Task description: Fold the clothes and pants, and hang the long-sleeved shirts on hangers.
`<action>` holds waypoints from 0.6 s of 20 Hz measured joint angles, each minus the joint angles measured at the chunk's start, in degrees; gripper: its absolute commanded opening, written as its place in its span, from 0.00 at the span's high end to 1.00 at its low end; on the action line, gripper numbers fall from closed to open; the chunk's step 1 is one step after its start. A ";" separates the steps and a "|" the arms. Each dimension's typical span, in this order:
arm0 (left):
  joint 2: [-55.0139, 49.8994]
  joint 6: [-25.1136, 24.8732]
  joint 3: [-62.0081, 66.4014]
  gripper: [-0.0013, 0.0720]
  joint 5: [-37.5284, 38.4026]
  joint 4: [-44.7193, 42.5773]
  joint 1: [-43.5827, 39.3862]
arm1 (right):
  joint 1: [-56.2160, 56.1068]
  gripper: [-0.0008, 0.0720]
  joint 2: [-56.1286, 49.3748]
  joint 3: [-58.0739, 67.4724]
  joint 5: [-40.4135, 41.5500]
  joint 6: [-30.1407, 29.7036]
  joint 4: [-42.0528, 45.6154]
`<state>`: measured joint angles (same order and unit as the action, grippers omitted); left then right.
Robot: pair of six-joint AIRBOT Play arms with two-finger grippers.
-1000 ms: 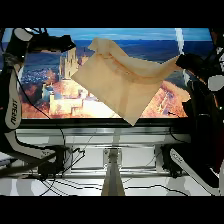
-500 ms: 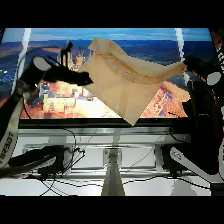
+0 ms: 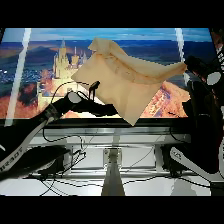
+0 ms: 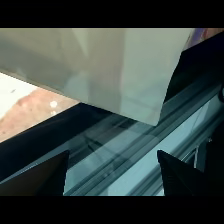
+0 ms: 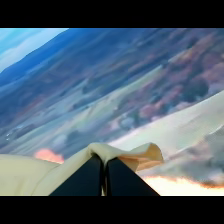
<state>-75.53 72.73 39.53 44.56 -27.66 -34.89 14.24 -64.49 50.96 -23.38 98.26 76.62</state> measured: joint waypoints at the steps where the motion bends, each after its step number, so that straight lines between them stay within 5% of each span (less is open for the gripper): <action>1: -1.11 0.07 -0.22 0.14 -1.01 1.75 -1.31 | 0.00 0.97 0.00 0.00 -0.02 0.02 0.00; 10: -13.49 -1.84 6.62 0.22 -2.54 10.32 -7.65 | 0.00 0.97 -0.04 0.00 0.07 0.04 0.00; 12: -16.50 -2.14 9.73 0.52 -2.58 10.45 -8.41 | 0.00 0.97 -0.04 0.00 0.07 0.04 0.00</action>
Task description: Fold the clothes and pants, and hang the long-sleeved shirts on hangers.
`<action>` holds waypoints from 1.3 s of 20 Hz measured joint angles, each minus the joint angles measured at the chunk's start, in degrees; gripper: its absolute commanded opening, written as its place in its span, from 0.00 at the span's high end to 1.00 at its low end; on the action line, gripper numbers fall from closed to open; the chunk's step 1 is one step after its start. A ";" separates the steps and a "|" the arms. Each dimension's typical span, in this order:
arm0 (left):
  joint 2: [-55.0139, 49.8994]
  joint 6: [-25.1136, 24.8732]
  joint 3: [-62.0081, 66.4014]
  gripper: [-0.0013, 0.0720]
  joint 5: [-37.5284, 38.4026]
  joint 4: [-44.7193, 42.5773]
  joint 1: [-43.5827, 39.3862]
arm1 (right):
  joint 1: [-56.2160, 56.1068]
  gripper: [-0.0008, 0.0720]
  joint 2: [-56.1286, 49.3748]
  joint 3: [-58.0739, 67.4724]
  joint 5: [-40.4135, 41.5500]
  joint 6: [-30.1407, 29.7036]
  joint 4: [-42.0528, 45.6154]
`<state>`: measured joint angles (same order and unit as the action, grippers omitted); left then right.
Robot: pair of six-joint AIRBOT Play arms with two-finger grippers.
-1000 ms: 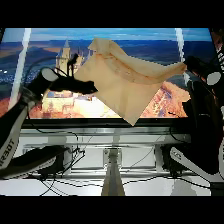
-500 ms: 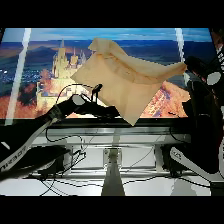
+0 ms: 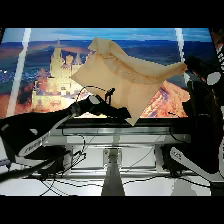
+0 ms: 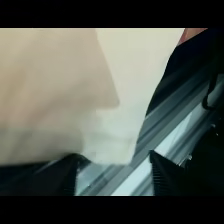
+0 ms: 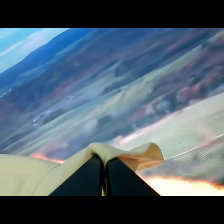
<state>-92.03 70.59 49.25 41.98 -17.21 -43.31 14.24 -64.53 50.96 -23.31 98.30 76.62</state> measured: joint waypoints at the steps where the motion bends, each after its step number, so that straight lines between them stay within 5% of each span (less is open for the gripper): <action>1: -1.20 -0.07 1.40 0.62 -0.11 -0.26 -0.42 | 0.00 0.97 0.00 0.00 0.02 0.00 0.00; 2: -2.25 -0.11 2.86 0.64 -0.13 -0.35 -0.92 | 0.00 0.97 0.00 0.00 0.02 0.00 0.00; 5: -4.24 -0.24 5.88 0.97 -0.11 -0.83 -2.05 | 0.00 0.97 0.07 0.00 -0.11 0.00 0.00; 12: -2.62 -4.96 7.96 0.97 4.20 -3.26 2.95 | 0.02 0.97 2.89 1.66 -2.14 -3.80 0.31; 17: 9.94 -3.21 10.12 0.97 5.95 -21.53 18.40 | 0.04 0.97 9.40 5.81 -8.96 -7.82 -2.08; 21: 22.93 0.11 16.09 0.97 -1.77 -31.95 31.39 | 0.00 0.97 16.09 9.11 -10.69 -8.87 -13.94; 26: 37.64 1.49 21.07 0.97 -21.42 -35.95 39.10 | 0.00 0.97 23.89 15.43 -9.86 -13.29 -29.99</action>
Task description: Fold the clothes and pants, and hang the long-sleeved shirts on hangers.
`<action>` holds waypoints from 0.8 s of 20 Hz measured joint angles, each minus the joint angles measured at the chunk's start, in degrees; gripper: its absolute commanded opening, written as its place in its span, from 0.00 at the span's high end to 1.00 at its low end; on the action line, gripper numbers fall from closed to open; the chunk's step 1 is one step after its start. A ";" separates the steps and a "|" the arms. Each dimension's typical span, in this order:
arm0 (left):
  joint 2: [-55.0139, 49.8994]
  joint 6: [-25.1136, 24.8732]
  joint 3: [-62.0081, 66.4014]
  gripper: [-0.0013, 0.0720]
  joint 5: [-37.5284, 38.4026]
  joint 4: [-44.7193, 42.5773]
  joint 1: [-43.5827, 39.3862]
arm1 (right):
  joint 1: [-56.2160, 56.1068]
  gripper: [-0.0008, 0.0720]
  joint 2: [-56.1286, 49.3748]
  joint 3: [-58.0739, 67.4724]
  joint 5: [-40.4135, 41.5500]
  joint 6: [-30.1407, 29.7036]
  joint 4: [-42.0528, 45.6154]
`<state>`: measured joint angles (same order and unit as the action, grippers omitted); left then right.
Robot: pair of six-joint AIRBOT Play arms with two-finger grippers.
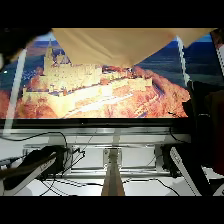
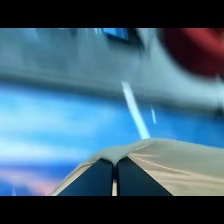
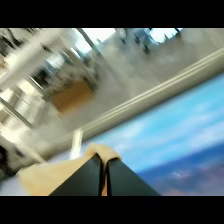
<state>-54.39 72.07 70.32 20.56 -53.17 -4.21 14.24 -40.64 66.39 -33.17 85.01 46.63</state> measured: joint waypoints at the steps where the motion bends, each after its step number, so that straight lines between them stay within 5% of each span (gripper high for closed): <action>1: 2.75 0.11 0.39 0.97 -3.30 -0.50 0.68 | 0.00 0.97 1.38 1.55 0.13 -0.50 -1.51; 10: 21.07 -0.11 1.33 0.97 -14.91 -5.07 2.25 | 0.00 0.97 12.74 12.59 -0.59 -2.12 -7.82; 16: 20.24 -1.60 1.25 0.97 -13.27 -5.46 2.29 | 0.00 0.97 9.40 14.03 -2.84 -2.27 -7.45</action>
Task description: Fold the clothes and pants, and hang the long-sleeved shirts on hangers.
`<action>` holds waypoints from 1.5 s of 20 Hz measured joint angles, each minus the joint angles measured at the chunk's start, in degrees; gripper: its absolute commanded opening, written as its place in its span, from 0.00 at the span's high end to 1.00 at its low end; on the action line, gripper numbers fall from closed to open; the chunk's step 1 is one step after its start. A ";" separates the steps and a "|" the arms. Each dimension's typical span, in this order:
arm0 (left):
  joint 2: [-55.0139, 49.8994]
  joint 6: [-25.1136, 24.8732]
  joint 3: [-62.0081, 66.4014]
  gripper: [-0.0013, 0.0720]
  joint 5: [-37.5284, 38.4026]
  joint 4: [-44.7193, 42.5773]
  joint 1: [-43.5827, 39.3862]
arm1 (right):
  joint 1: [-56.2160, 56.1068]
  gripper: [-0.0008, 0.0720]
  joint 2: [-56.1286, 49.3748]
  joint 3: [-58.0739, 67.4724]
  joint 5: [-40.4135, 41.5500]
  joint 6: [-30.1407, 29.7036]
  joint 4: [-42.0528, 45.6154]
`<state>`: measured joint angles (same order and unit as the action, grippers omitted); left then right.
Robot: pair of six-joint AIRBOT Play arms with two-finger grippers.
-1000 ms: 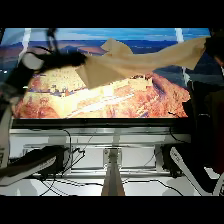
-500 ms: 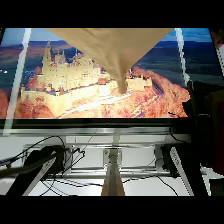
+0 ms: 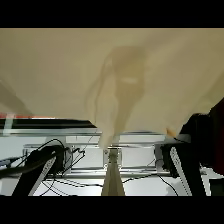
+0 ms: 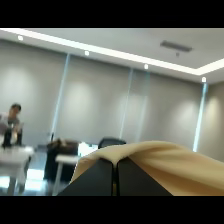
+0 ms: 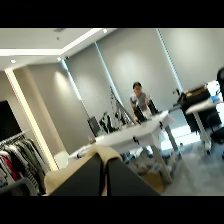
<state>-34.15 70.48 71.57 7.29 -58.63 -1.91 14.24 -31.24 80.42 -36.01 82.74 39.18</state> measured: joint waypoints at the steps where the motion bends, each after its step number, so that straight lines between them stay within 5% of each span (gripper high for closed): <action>1: -2.01 -0.07 -0.02 0.97 1.92 -0.04 0.00 | 0.00 0.97 -2.27 0.09 -0.92 0.00 0.15; 7: -24.30 -0.37 -0.07 0.97 14.45 -0.26 0.00 | 0.00 0.97 -25.62 0.22 -12.74 0.02 0.94; 13: -47.54 -0.37 -0.09 0.95 12.48 0.07 -0.26 | 0.00 0.97 -48.24 0.20 -12.55 0.02 1.29; 14: -49.75 -0.39 -0.09 0.70 11.08 0.20 -0.44 | -0.02 0.93 -50.75 0.22 -11.61 0.04 1.29; 15: -51.67 -0.39 -0.09 0.22 9.49 0.20 -0.66 | -0.13 0.73 -52.54 0.22 -10.49 0.04 1.46; 16: -53.16 -0.39 -0.09 0.03 8.28 0.20 -0.85 | -0.22 0.51 -54.03 0.22 -9.75 0.04 1.77; 17: -54.31 -0.37 -0.09 0.02 7.43 0.24 -1.11 | -0.35 0.43 -55.06 0.22 -9.20 0.04 2.38; 23: -54.58 -0.39 -0.07 0.04 10.34 0.28 0.35 | 1.16 0.44 -56.57 0.24 -13.38 -0.15 14.67; 24: -53.68 -0.37 -0.07 0.04 12.57 0.22 1.79 | 2.08 0.58 -56.59 0.22 -16.57 -0.61 17.40; 27: -51.30 -0.37 -0.07 0.04 21.27 0.13 7.48 | 5.18 0.65 -56.43 -1.11 -29.14 -6.25 22.64; 28: -50.69 -0.37 -0.07 0.04 24.41 -0.11 9.70 | 6.40 0.75 -55.91 -2.80 -33.18 -8.79 23.26; 30: -49.68 -0.37 -0.07 0.04 30.58 -0.11 14.40 | 8.85 0.76 -53.72 -8.59 -37.90 -12.98 22.95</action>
<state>-83.83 70.11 71.50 37.87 -58.74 12.49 23.09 -84.97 71.83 -73.91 69.76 62.13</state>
